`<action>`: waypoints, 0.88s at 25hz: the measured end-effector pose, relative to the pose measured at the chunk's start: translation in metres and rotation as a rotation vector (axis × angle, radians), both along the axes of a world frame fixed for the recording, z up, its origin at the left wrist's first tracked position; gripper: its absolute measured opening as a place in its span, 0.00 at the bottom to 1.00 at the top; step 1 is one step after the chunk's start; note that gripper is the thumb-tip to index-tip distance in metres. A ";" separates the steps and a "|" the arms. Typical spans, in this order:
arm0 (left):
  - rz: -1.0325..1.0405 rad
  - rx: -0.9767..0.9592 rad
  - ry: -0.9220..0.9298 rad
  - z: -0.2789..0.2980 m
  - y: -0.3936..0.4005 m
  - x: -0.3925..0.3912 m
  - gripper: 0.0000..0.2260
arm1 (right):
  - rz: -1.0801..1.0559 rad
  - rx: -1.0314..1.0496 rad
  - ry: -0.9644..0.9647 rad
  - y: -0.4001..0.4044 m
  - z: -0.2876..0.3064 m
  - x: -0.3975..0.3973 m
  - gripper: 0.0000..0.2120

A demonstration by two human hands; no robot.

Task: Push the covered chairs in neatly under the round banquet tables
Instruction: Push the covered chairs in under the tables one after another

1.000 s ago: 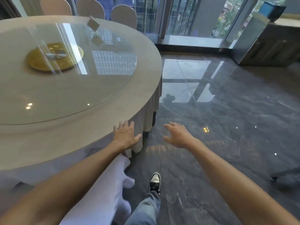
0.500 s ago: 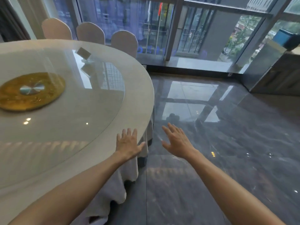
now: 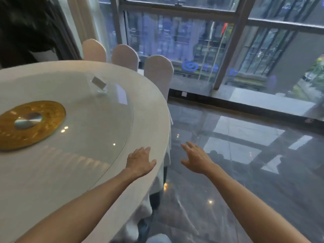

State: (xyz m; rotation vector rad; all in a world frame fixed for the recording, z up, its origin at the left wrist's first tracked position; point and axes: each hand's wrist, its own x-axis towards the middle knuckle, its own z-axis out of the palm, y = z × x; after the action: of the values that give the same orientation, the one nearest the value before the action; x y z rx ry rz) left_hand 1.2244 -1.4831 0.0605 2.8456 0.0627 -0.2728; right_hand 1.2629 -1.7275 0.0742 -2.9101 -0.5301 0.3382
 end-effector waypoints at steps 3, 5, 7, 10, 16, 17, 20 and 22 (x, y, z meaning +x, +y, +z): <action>0.084 -0.079 0.050 -0.002 -0.029 0.090 0.28 | 0.081 -0.011 0.065 -0.019 -0.004 0.107 0.31; 0.106 -0.119 0.070 -0.012 -0.048 0.165 0.27 | 0.128 -0.029 0.103 -0.030 -0.016 0.185 0.30; 0.108 -0.130 0.119 -0.028 -0.062 0.238 0.27 | 0.174 -0.062 0.159 -0.037 -0.032 0.254 0.29; 0.100 -0.171 0.224 -0.047 -0.078 0.364 0.27 | 0.210 -0.119 0.259 -0.054 -0.049 0.372 0.27; 0.164 -0.204 0.333 -0.039 -0.088 0.569 0.23 | 0.224 -0.272 0.367 -0.076 -0.042 0.599 0.26; 0.191 -0.208 0.323 -0.037 -0.087 0.602 0.21 | 0.229 -0.275 0.357 -0.075 -0.040 0.638 0.26; 0.236 -0.200 0.266 -0.037 -0.084 0.706 0.19 | 0.283 -0.241 0.291 -0.066 -0.037 0.755 0.26; 0.293 -0.206 0.226 -0.042 -0.086 0.773 0.21 | 0.344 -0.218 0.275 -0.056 -0.041 0.830 0.25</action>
State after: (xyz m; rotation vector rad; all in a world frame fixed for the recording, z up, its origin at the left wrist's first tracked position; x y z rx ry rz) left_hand 1.9969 -1.5688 0.0183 2.5462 0.4649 -0.5033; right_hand 2.0931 -1.7835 0.0331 -2.8909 -1.0011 0.8768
